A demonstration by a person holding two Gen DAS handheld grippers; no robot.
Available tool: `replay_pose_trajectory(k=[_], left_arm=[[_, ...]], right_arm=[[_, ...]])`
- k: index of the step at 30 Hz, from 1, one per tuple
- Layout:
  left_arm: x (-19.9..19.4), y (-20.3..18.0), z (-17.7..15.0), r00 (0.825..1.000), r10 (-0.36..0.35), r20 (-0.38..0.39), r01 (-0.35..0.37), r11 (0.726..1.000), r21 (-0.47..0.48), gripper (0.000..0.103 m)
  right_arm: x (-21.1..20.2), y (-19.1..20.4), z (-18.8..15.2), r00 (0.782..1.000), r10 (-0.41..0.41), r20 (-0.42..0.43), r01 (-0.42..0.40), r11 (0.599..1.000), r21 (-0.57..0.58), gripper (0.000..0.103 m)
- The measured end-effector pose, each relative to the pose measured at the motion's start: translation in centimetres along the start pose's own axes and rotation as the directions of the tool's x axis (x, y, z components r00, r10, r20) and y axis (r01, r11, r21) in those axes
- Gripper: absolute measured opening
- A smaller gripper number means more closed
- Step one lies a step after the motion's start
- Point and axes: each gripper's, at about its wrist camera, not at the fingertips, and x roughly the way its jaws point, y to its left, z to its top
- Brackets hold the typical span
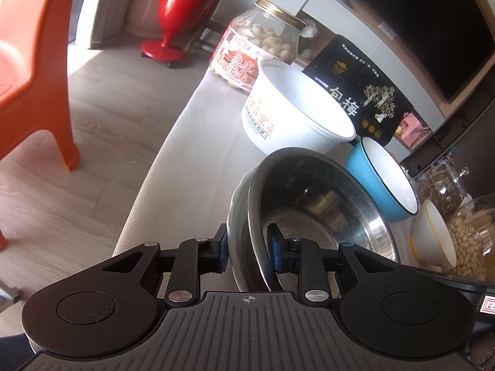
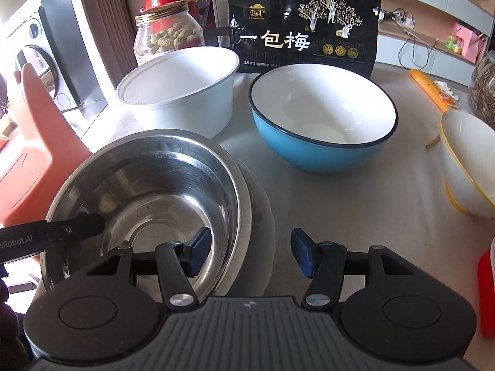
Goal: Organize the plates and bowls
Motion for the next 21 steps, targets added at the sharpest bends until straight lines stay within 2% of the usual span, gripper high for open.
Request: replay_pose_trajectory(k=[1, 5, 9, 14, 16, 17, 19, 21], left_arm=[[0.0, -0.2, 0.0, 1.0, 0.006, 0.001, -0.006, 1.0, 0.007, 0.029], [-0.3, -1.5, -0.4, 1.0, 0.025, -0.015, -0.024, 0.999, 0.049, 0.038], [-0.5, -2.8, -1.1, 0.999, 0.027, -0.04, -0.024, 0.996, 0.087, 0.038], [-0.9, -4.3, -2.4, 0.997, 0.036, -0.071, -0.027, 0.992, 0.124, 0.038], [-0.9, -4.8, -2.9, 0.995, 0.061, -0.084, -0.049, 0.99, 0.134, 0.038], [-1.0, -5.2, -3.0, 0.992, 0.096, -0.084, -0.083, 0.987, 0.138, 0.036], [-1.8, -5.9, -3.0, 0.988, 0.152, -0.028, -0.146, 0.979, 0.144, 0.035], [-3.2, -7.2, -2.6, 0.976, 0.204, 0.071, -0.213, 0.963, 0.166, 0.035]], right_arm=[[0.1, -0.1, -0.1, 0.999, 0.028, -0.015, -0.028, 1.0, 0.008, 0.051], [-1.1, 0.0, -1.1, 1.0, 0.02, 0.008, -0.02, 1.0, -0.011, 0.05], [-2.9, -0.6, -2.3, 1.0, -0.007, 0.029, 0.008, 1.0, -0.03, 0.05], [-5.1, -2.0, -3.5, 0.999, -0.004, 0.045, 0.004, 1.0, -0.003, 0.05], [-5.8, -2.7, -3.8, 0.998, 0.006, 0.056, -0.006, 1.0, -0.003, 0.05], [-6.1, -3.0, -4.0, 0.998, 0.021, 0.062, -0.021, 1.0, -0.005, 0.05], [-7.1, -3.8, -4.1, 0.995, 0.047, 0.084, -0.048, 0.999, 0.01, 0.049], [-8.5, -5.1, -4.4, 0.989, 0.034, 0.144, -0.04, 0.999, 0.034, 0.049]])
